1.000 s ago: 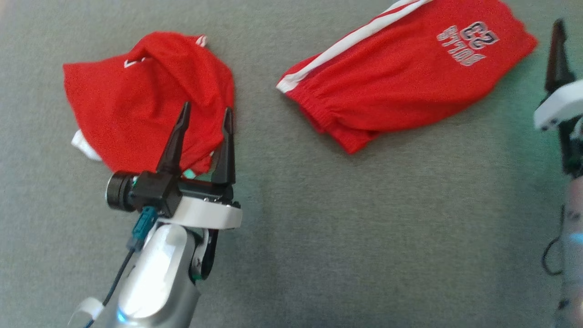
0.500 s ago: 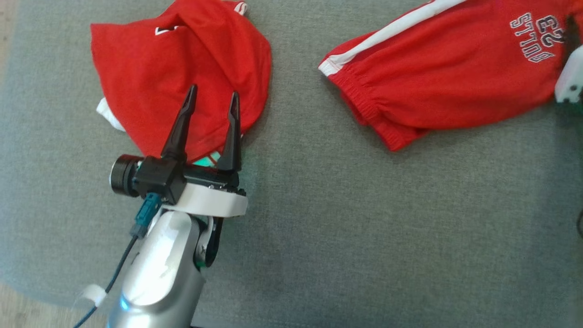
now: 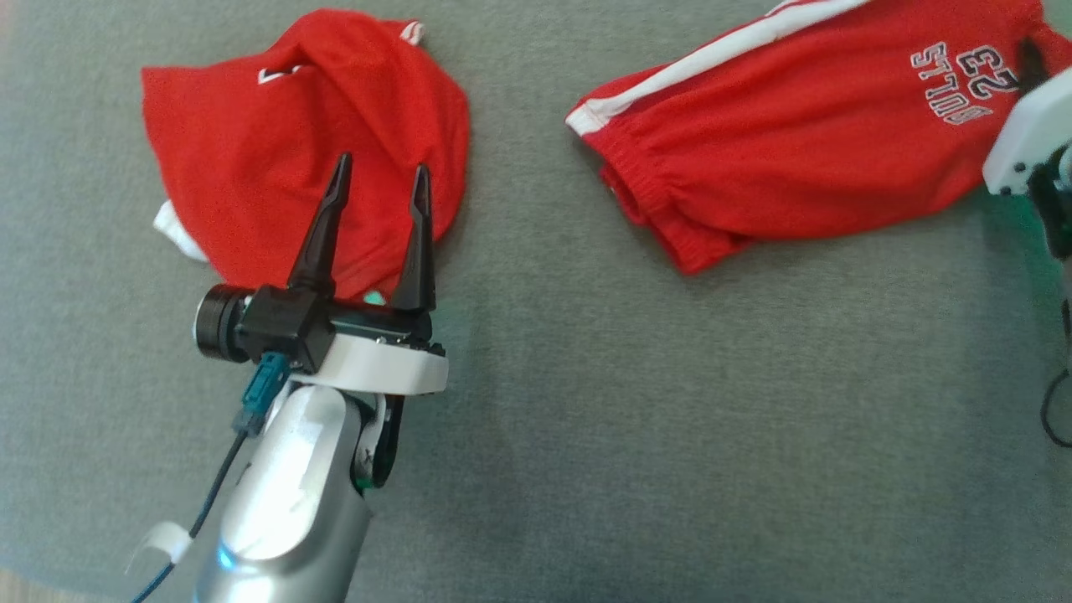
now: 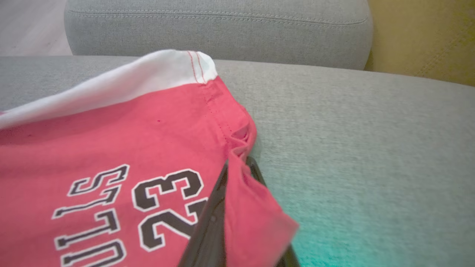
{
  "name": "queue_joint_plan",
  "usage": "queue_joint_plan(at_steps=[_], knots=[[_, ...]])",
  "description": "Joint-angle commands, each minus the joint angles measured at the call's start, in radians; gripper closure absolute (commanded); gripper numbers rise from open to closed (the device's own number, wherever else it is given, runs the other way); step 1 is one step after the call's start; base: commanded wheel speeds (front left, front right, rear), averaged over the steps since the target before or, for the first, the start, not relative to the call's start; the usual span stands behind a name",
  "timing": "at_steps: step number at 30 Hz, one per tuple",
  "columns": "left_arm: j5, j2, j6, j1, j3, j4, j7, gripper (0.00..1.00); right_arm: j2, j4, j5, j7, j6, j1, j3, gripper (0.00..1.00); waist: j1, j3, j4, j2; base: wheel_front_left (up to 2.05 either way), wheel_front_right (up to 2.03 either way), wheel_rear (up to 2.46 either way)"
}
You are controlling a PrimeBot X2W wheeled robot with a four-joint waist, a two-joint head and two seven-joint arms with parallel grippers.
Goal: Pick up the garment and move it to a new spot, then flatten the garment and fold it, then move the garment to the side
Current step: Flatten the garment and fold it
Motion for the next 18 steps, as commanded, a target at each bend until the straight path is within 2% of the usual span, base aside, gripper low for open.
queue_joint_plan(at_steps=[1, 6, 10, 15, 18], knots=[[0.008, 0.009, -0.001, -0.013, 0.037, -0.023, -0.010, 0.00, -0.028, -0.014, 0.027, -0.035, -0.001, 0.026, 0.014, 1.00, 0.0000, -0.025, -0.027, 0.0000, 0.00, 0.00, 0.00], [0.008, 0.009, -0.001, -0.003, 0.038, -0.019, -0.010, 0.00, -0.063, -0.026, 0.073, -0.107, -0.001, 0.063, -0.010, 1.00, 0.0000, -0.060, -0.056, 0.0000, 0.00, 0.00, 0.00], [0.008, 0.009, 0.002, 0.012, 0.041, -0.017, -0.010, 0.00, -0.116, -0.023, 0.095, -0.167, -0.001, 0.123, -0.081, 1.00, 0.0000, -0.091, -0.076, 0.0000, 0.00, 0.00, 0.00], [0.018, 0.009, -0.004, 0.029, 0.054, -0.018, -0.010, 0.00, -0.165, -0.006, 0.061, -0.220, -0.001, 0.183, -0.190, 1.00, 0.0000, -0.107, -0.087, 0.0000, 0.00, 0.00, 0.00], [0.024, 0.009, -0.009, 0.037, 0.061, -0.017, -0.010, 0.00, -0.168, 0.004, 0.021, -0.243, -0.001, 0.194, -0.257, 1.00, 0.0000, -0.111, -0.085, 0.0000, 0.00, 0.00, 0.00]])
